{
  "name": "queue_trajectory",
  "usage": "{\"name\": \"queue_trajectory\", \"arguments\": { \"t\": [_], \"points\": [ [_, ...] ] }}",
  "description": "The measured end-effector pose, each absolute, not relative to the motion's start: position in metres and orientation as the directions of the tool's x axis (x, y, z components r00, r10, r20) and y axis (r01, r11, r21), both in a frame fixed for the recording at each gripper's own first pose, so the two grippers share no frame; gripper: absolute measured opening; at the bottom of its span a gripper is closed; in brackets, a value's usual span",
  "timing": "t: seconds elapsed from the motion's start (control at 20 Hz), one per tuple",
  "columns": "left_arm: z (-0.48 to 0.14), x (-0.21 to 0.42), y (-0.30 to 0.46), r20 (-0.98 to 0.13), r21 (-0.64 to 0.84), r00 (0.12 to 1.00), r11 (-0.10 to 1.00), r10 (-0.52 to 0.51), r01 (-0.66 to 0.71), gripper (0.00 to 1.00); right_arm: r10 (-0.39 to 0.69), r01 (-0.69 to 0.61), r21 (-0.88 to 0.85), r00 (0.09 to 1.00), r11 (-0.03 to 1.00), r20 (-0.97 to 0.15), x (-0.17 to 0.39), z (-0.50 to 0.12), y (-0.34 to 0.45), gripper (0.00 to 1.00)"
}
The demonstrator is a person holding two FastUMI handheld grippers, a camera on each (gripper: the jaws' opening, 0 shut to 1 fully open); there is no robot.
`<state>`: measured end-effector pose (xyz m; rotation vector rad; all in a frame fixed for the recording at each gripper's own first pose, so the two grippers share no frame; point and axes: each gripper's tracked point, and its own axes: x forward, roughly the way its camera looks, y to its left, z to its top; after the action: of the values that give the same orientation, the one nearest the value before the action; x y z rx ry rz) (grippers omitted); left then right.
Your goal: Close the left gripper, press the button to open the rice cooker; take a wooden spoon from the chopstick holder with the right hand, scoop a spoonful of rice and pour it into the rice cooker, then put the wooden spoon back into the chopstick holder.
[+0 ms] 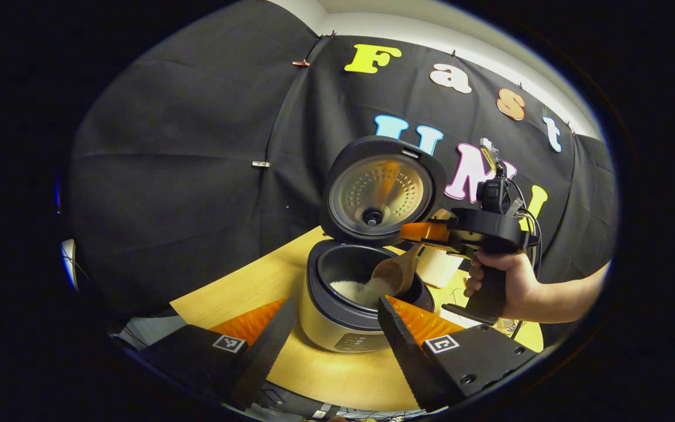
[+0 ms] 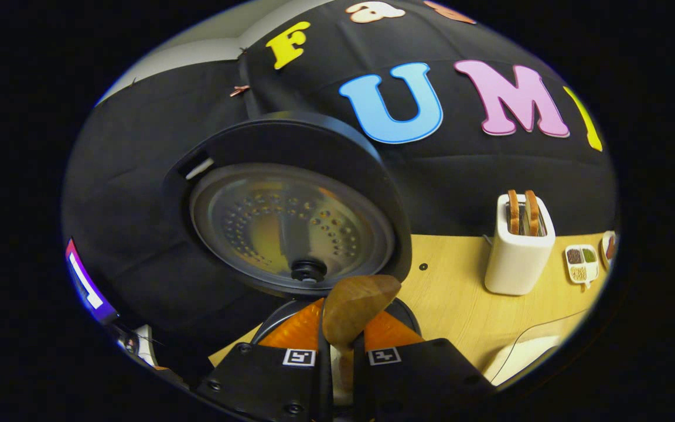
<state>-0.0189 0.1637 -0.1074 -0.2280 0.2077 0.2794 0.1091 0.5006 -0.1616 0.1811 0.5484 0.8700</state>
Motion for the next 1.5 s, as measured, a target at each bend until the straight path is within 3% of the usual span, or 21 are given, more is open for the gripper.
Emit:
{"name": "queue_trajectory", "arguments": {
  "t": [0.05,0.1,0.4,0.75,0.8,1.05,1.5],
  "points": [
    [-0.106,-0.018,0.166,-0.231,-0.194,0.940,0.935,0.250,-0.296,0.95,0.775,-0.707,0.330,0.513,0.625,-0.369,0.108,-0.158,0.504,0.13],
    [-0.106,-0.018,0.168,-0.228,-0.194,0.941,0.936,0.249,-0.294,0.95,0.787,-0.738,0.296,0.505,0.606,-0.354,0.107,-0.153,0.509,0.18],
    [-0.101,-0.020,0.199,-0.210,-0.131,0.933,0.938,0.291,-0.321,0.95,0.848,-0.877,0.105,0.413,0.468,-0.333,0.072,-0.149,0.526,0.18],
    [-0.107,-0.026,0.200,-0.220,-0.170,0.922,0.918,0.318,-0.358,0.92,0.883,-0.945,-0.076,0.324,0.318,-0.339,0.034,-0.158,0.529,0.18],
    [-0.107,-0.025,0.199,-0.220,-0.172,0.922,0.918,0.318,-0.357,0.95,0.883,-0.944,-0.072,0.326,0.321,-0.338,0.032,-0.157,0.529,0.18],
    [-0.105,-0.021,0.197,-0.213,-0.161,0.927,0.925,0.307,-0.344,0.92,0.877,-0.913,0.035,0.380,0.407,-0.295,0.049,-0.133,0.523,0.18],
    [-0.092,-0.005,0.166,-0.195,-0.139,0.945,0.946,0.264,-0.293,0.95,0.782,-0.706,0.344,0.592,0.619,-0.193,0.130,-0.054,0.435,0.18]
  ]
}}
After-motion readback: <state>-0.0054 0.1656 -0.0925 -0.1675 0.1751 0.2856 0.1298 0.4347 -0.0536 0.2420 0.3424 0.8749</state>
